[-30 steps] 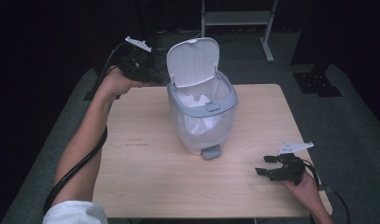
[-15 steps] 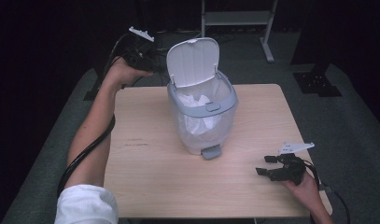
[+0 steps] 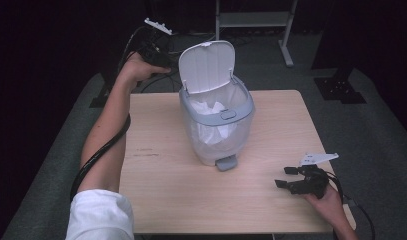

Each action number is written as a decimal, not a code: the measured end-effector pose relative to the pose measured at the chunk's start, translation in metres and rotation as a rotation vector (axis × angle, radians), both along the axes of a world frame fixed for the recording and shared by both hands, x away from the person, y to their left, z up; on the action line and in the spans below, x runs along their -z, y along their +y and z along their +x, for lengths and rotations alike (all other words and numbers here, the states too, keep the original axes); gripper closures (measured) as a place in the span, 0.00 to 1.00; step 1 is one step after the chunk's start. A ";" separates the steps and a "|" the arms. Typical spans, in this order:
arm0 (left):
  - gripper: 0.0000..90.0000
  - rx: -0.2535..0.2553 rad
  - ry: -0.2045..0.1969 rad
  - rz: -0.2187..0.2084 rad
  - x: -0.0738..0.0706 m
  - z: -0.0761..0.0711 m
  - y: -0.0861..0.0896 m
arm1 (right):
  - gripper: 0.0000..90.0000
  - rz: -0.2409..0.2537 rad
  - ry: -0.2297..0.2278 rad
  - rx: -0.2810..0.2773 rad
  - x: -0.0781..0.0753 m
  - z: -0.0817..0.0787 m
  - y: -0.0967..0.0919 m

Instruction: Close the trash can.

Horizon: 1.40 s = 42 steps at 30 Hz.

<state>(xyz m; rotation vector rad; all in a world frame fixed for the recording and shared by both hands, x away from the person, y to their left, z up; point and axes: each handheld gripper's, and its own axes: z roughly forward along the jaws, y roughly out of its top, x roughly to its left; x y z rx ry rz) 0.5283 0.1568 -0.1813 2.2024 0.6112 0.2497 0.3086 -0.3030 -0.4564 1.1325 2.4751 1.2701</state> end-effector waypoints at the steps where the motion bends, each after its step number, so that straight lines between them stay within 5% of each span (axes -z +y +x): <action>1: 0.94 0.004 -0.003 0.003 -0.001 -0.001 -0.001 | 0.31 0.000 0.000 0.001 0.000 0.000 0.000; 13: 0.94 0.120 -0.015 0.032 -0.009 -0.018 -0.023 | 0.31 0.000 0.007 -0.001 0.002 -0.003 0.000; 42: 0.88 0.245 -0.041 0.105 0.000 -0.050 -0.062 | 0.31 -0.002 -0.006 -0.012 -0.001 -0.006 0.001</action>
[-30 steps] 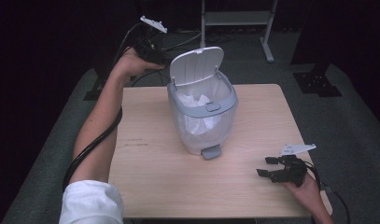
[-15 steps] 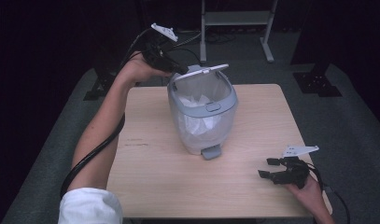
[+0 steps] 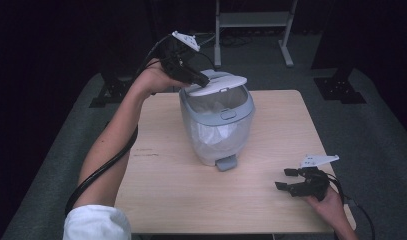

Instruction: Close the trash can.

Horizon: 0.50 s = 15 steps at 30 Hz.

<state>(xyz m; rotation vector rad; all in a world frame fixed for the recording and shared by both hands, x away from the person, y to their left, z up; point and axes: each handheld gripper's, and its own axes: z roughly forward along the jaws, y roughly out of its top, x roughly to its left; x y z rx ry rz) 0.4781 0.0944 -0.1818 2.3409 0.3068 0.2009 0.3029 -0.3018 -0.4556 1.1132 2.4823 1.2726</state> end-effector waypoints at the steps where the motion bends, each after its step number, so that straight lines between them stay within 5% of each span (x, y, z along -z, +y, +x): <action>1: 0.88 0.000 -0.002 0.001 0.000 0.000 -0.001 | 0.31 -0.004 0.001 -0.001 0.000 0.000 0.000; 15: 0.82 0.009 -0.027 0.025 0.007 -0.007 -0.010 | 0.31 -0.026 -0.006 -0.004 0.001 0.001 0.005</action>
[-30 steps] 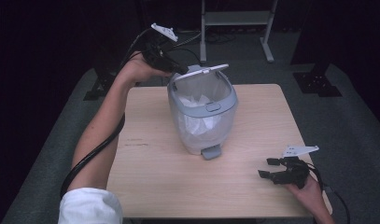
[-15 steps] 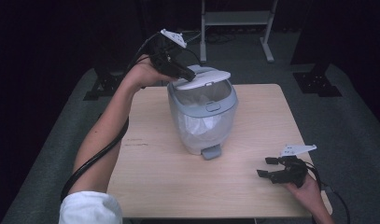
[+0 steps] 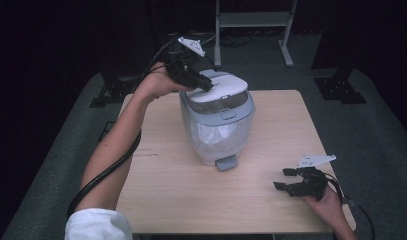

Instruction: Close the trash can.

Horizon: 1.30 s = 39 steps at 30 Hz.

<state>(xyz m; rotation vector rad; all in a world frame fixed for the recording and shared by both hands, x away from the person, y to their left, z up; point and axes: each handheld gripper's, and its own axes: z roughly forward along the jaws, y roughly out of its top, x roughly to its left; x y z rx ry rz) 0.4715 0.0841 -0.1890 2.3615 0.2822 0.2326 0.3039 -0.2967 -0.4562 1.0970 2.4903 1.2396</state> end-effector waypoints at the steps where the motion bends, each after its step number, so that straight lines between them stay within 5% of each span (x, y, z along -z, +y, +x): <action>1: 0.82 -0.001 0.000 -0.002 0.001 -0.001 -0.001 | 0.31 -0.002 0.000 0.000 0.000 0.000 0.000; 39: 0.76 0.048 0.008 0.039 0.020 -0.006 -0.027 | 0.31 -0.004 -0.006 0.002 0.000 0.000 0.002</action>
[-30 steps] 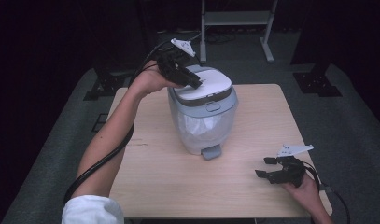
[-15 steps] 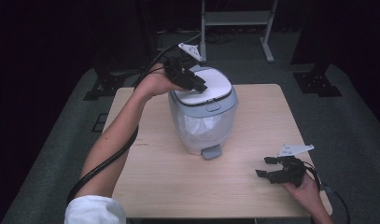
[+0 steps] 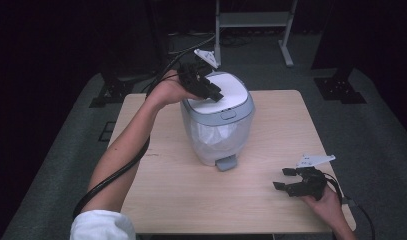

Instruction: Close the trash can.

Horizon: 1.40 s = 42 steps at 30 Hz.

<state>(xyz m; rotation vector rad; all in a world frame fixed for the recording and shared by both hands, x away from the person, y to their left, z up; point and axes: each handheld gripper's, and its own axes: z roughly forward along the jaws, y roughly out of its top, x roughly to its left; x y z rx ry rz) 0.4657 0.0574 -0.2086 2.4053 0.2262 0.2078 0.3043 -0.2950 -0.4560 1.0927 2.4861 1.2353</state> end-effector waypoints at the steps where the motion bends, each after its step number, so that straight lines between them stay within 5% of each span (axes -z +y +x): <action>1: 0.76 0.004 -0.003 0.009 0.000 0.000 0.000 | 0.31 0.001 0.000 0.000 0.000 0.000 0.000; 32: 0.73 0.010 0.028 -0.051 0.006 -0.004 -0.005 | 0.31 0.004 -0.007 0.010 -0.001 0.002 0.001; 40: 0.75 0.000 0.018 -0.040 0.006 -0.006 -0.006 | 0.31 -0.002 -0.006 0.008 -0.001 0.002 0.003; 41: 0.75 0.004 0.000 0.013 0.007 -0.007 -0.008 | 0.31 -0.002 -0.006 0.008 -0.001 0.002 0.003; 42: 0.75 0.009 -0.003 0.000 0.007 -0.009 -0.009 | 0.31 -0.004 -0.006 0.008 -0.001 0.002 0.003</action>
